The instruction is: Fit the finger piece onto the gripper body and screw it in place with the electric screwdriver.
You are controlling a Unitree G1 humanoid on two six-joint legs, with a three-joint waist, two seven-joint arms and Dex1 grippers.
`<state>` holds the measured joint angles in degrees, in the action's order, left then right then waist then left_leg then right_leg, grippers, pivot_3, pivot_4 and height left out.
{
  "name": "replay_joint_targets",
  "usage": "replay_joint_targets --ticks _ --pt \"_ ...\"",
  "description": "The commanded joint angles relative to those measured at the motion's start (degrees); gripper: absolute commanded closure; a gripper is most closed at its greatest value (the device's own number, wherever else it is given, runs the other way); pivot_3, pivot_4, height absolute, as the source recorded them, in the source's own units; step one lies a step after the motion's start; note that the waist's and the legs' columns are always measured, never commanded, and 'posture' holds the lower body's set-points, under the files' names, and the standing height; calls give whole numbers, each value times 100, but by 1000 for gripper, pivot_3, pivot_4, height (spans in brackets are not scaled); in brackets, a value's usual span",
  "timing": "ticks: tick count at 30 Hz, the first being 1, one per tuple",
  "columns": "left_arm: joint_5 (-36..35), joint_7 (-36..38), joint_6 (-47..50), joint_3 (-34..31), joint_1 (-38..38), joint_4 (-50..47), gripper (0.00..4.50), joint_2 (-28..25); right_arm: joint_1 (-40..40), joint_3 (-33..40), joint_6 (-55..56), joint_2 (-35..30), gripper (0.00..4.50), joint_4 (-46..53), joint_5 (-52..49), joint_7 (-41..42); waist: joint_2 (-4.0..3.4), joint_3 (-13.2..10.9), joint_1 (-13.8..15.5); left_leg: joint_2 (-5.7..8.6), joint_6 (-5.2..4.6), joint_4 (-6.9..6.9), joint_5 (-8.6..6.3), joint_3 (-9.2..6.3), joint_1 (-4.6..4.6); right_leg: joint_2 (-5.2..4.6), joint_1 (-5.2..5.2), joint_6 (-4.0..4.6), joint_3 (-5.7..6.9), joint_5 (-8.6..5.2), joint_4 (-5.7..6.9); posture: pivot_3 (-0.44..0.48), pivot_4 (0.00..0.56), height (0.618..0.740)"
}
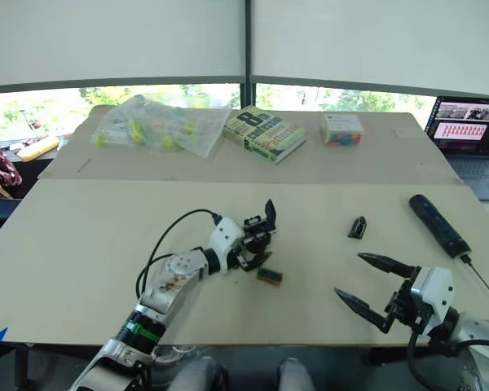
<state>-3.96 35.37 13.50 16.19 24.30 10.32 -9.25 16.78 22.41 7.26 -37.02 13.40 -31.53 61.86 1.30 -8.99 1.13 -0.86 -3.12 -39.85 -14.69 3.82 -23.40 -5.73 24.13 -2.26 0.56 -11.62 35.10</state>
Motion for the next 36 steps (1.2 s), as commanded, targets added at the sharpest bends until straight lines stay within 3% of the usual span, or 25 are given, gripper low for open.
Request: replay_joint_targets --ticks 1,8,15,26,29,32,36 --pt "-186 381 241 -122 34 -332 12 -288 6 27 156 74 0 196 19 -66 -1 0 -4 0 0 0 0 0 1 1 -1 0 0 0 0 0 150 740" --pt "-383 1074 -254 -373 419 235 12 -728 4 -41 155 200 0 229 90 -157 -1 1 -23 -1 0 0 0 0 3 2 0 0 0 0 2 0 150 740" --pt "-632 2594 -947 -403 1229 1860 12 -825 -18 -85 129 235 0 303 124 -257 -1 1 -9 5 0 -3 0 1 0 2 -2 0 2 0 0 0 150 740" --pt "-396 3122 -2178 -456 1985 3637 12 -305 217 45 141 211 0 515 135 -409 0 0 -27 4 0 -4 0 1 -4 6 -1 -2 2 0 -2 0 150 740" --pt "-308 3133 -2406 -440 1947 3803 830 -205 272 77 140 196 0 536 131 -419 0 0 -37 2 0 -4 0 1 -4 7 1 -1 2 0 1 0 150 740" --pt "-262 2946 -2618 -515 1859 3781 2203 -136 270 71 134 186 0 533 139 -417 0 0 -35 2 0 -4 0 1 -3 6 -1 -1 2 0 1 0 150 740" --pt "-268 2282 -2283 -636 1547 2939 2208 -55 239 33 124 191 0 536 154 -425 0 0 -31 2 0 -4 0 0 -3 3 -1 -3 1 1 0 0 150 740"
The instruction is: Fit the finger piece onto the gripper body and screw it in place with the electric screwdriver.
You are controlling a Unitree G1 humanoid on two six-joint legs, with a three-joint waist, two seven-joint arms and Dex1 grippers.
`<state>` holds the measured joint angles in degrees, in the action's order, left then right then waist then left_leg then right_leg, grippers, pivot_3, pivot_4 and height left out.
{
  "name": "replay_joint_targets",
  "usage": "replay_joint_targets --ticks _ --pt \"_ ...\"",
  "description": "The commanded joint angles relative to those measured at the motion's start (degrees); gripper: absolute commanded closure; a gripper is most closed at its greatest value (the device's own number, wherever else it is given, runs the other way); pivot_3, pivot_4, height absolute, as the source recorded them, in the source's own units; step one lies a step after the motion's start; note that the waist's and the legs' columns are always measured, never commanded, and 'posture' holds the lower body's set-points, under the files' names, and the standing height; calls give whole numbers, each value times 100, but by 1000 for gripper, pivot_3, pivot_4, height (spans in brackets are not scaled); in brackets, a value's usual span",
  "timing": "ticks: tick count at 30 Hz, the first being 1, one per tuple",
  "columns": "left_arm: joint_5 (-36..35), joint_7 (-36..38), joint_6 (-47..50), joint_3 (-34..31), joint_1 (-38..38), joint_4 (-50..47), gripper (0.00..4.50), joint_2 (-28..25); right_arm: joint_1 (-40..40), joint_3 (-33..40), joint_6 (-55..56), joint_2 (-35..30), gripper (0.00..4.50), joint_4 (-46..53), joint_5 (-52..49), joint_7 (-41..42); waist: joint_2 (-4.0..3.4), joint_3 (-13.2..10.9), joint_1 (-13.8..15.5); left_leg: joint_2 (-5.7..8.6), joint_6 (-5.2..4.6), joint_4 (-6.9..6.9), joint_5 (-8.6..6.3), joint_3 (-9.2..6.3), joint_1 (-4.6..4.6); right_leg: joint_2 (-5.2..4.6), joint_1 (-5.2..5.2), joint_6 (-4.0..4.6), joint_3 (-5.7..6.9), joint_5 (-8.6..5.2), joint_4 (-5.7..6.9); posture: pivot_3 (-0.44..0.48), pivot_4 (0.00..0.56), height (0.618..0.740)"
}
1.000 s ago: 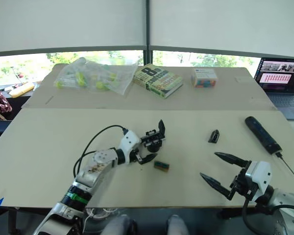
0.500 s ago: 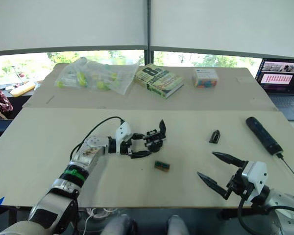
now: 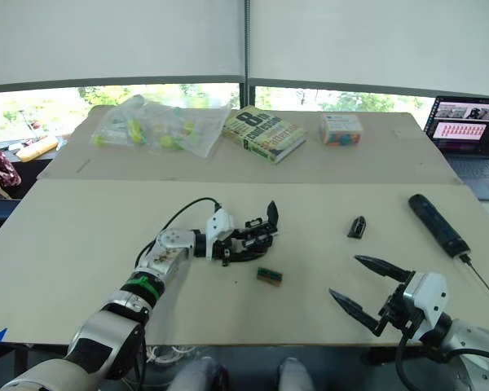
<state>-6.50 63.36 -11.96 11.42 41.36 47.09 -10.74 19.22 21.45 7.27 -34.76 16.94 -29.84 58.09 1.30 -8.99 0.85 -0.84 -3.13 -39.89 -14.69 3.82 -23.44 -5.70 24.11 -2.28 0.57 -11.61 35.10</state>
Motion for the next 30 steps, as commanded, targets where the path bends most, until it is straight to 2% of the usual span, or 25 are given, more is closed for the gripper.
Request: replay_joint_targets --ticks 1,4,6,8,12,17,26,28,30 --pt "48 -908 521 -201 -258 -1153 2208 119 -14 122 124 -35 0 173 -13 -43 0 0 -5 0 0 0 0 0 -1 -1 1 0 -1 0 0 0 150 740" --pt "133 -1844 1407 -301 -575 -2346 2208 259 -40 129 140 -50 0 110 -23 -4 0 0 -1 -1 0 0 0 -2 -3 -2 3 -4 -1 2 2 0 150 740" --pt "143 -2208 1925 -234 -915 -3143 2208 396 -93 119 137 -65 0 55 -23 21 0 0 -6 -3 0 -1 0 -2 -7 -1 6 -5 -1 3 2 0 150 740" --pt "149 -2503 2206 -166 -1169 -3494 2208 540 -157 84 121 -74 0 34 -17 36 0 0 -4 -3 0 0 0 -2 -6 -2 6 -6 -2 3 2 0 150 740" --pt "268 -2825 2311 30 -1502 -3703 2208 698 -241 45 94 -91 0 28 -20 86 0 0 5 0 0 -1 0 -2 -2 -2 2 -5 -2 4 2 0 150 740" --pt "536 -3333 1999 160 -1744 -3557 2208 831 -314 132 60 -198 0 -53 -76 178 0 0 4 -1 0 0 0 -2 -1 1 2 -5 -2 4 2 0 150 740" --pt "536 -3308 1950 219 -1952 -3438 2208 778 -303 173 20 -256 0 -24 -115 195 0 0 3 -1 0 0 0 -2 1 0 1 -4 -3 4 0 0 150 740" --pt "422 -3194 2088 172 -1981 -3509 1153 738 -296 179 15 -262 0 -24 -118 195 -1 0 2 -1 0 1 0 -2 4 0 -1 -4 -3 3 0 0 150 740" --pt "343 -3028 2200 156 -1993 -3570 364 634 -304 174 14 -267 0 -28 -116 188 -1 0 -5 -2 0 1 0 -2 5 0 -1 -4 -2 3 1 0 150 740"
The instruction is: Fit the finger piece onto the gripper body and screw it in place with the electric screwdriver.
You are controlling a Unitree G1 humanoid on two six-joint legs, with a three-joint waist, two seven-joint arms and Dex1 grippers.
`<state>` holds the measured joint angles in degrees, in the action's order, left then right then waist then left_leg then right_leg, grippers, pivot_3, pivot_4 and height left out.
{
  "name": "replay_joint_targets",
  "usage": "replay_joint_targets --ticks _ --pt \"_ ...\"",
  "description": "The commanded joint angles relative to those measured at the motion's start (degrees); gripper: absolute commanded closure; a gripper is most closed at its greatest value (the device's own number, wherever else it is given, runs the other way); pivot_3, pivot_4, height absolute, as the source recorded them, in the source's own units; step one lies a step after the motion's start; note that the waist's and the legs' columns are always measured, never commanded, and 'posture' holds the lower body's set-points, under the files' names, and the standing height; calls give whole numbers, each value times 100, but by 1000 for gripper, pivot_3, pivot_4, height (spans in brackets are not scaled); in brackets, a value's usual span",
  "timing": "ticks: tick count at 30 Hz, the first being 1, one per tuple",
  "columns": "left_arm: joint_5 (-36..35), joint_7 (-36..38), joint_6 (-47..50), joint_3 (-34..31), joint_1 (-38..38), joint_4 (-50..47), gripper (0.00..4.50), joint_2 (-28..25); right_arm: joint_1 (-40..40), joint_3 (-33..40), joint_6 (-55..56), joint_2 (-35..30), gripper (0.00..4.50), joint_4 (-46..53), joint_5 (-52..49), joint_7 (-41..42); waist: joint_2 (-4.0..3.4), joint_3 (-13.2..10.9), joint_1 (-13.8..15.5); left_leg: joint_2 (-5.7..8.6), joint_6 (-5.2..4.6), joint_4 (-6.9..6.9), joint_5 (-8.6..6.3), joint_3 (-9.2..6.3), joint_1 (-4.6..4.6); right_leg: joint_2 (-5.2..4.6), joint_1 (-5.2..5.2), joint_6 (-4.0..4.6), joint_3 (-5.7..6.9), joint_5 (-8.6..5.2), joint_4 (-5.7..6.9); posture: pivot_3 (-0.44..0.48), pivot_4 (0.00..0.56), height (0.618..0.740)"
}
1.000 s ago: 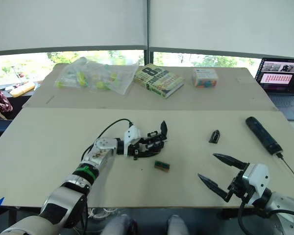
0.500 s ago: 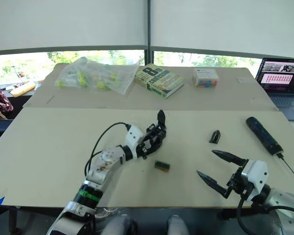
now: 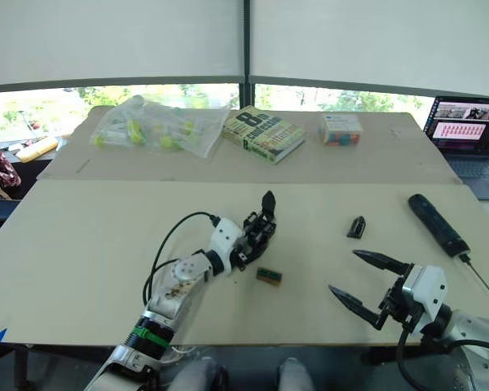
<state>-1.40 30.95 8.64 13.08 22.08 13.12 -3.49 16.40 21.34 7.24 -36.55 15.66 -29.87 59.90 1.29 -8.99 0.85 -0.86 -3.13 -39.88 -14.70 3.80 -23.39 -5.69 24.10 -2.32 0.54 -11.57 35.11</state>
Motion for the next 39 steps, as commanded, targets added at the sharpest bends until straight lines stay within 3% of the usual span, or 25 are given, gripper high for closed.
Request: replay_joint_targets --ticks 1,10,16,21,25,34,37,39 --pt "-207 305 176 -24 -69 -190 22 -174 -27 182 19 -84 0 100 -113 -4 -1 0 -6 0 0 0 0 0 1 0 0 0 0 0 1 0 150 740" --pt "-563 1271 -69 -327 449 358 22 -1033 16 147 33 -42 0 139 -103 -69 -3 2 -13 -3 0 0 0 0 10 6 -3 2 -2 0 7 0 150 740" --pt "-598 2565 -496 -160 1227 1412 22 -1415 34 168 19 -58 0 166 -117 -86 -3 2 11 2 0 -1 1 1 6 5 -3 1 -1 0 2 0 150 740" --pt "-621 3193 -1234 -279 1948 2883 22 -1260 95 220 0 -74 0 240 -128 -116 -2 1 20 5 0 -3 1 1 2 5 -3 1 0 0 0 0 150 740" --pt "-512 3253 -1923 -383 2481 3950 22 -975 112 246 -23 -93 0 301 -126 -167 0 0 21 6 0 -5 1 1 -2 5 -2 0 3 0 -1 0 150 740" --pt "-318 3424 -2734 -433 2931 4976 22 -611 252 387 -52 -111 0 418 -128 -210 1 -1 -10 5 0 -7 0 1 -6 5 0 -1 3 1 0 0 150 740" --pt "-206 3433 -2876 -406 2891 5061 763 -559 296 387 -57 -99 0 465 -117 -243 1 0 -9 4 0 -7 0 1 -5 6 0 -1 3 1 1 0 150 740" --pt "-143 3350 -2978 -412 2863 5090 1679 -559 312 387 -53 -98 0 471 -112 -250 1 0 -9 4 0 -8 0 1 -6 5 0 -1 3 1 1 0 150 740"
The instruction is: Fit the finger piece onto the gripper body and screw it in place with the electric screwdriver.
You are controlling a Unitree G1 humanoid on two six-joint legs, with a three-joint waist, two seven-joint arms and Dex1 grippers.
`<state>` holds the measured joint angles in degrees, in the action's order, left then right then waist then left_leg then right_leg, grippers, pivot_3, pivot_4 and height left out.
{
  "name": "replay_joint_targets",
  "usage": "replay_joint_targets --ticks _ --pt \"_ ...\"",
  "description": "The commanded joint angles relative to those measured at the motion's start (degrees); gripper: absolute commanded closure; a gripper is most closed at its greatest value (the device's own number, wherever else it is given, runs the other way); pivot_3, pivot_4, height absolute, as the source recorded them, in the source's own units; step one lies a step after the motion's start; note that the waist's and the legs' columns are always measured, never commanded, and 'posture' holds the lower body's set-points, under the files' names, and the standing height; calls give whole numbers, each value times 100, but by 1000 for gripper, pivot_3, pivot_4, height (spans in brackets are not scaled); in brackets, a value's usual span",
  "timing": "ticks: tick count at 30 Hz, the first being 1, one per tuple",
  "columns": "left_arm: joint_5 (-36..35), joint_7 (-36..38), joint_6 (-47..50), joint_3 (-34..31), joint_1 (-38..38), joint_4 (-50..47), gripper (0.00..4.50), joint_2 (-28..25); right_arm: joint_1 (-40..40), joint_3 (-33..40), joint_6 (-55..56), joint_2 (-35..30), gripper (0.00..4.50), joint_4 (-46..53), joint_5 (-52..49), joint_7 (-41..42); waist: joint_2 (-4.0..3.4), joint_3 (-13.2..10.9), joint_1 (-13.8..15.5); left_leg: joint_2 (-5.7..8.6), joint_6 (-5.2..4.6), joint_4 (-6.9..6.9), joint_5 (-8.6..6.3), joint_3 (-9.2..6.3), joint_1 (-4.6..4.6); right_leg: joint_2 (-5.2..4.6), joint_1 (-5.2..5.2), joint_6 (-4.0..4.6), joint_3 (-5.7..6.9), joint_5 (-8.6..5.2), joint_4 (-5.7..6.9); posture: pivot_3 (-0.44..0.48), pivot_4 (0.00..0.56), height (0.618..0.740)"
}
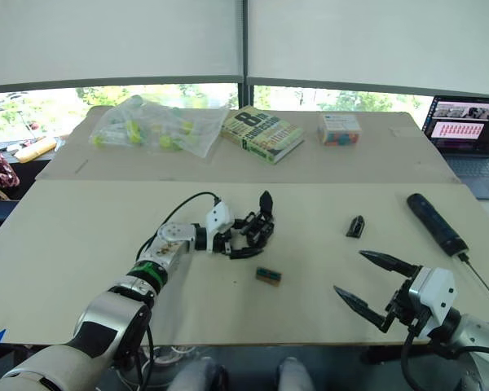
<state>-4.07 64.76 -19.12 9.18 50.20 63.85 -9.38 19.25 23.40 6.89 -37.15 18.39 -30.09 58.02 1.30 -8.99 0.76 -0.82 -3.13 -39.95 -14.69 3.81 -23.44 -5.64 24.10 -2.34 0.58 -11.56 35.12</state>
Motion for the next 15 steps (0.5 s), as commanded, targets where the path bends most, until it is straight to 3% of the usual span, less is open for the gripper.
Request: replay_joint_targets --ticks 1,6,11,15 --pt "135 -84 -232 -44 44 23 2172 33 33 181 -16 -39 0 199 -90 -66 0 0 0 0 0 0 0 0 0 0 0 0 0 0 0 0 150 740" --pt "-232 -607 91 -420 -91 -895 2222 236 110 210 15 -41 0 202 -96 -72 1 -1 10 -1 0 -1 0 -1 -6 -2 4 -1 0 1 0 0 150 740" --pt "-79 -1301 1210 -193 -871 -2693 2222 386 127 189 -5 -94 0 163 -109 -21 1 -1 4 -3 -1 -2 -1 -2 -19 -3 12 -3 -1 2 -2 0 150 740" --pt "143 -1853 1633 -44 -1277 -3392 2222 438 26 142 -31 -128 0 129 -113 -24 1 -1 2 -3 -1 -2 -1 -2 -14 -2 10 -3 -1 2 1 0 150 740"
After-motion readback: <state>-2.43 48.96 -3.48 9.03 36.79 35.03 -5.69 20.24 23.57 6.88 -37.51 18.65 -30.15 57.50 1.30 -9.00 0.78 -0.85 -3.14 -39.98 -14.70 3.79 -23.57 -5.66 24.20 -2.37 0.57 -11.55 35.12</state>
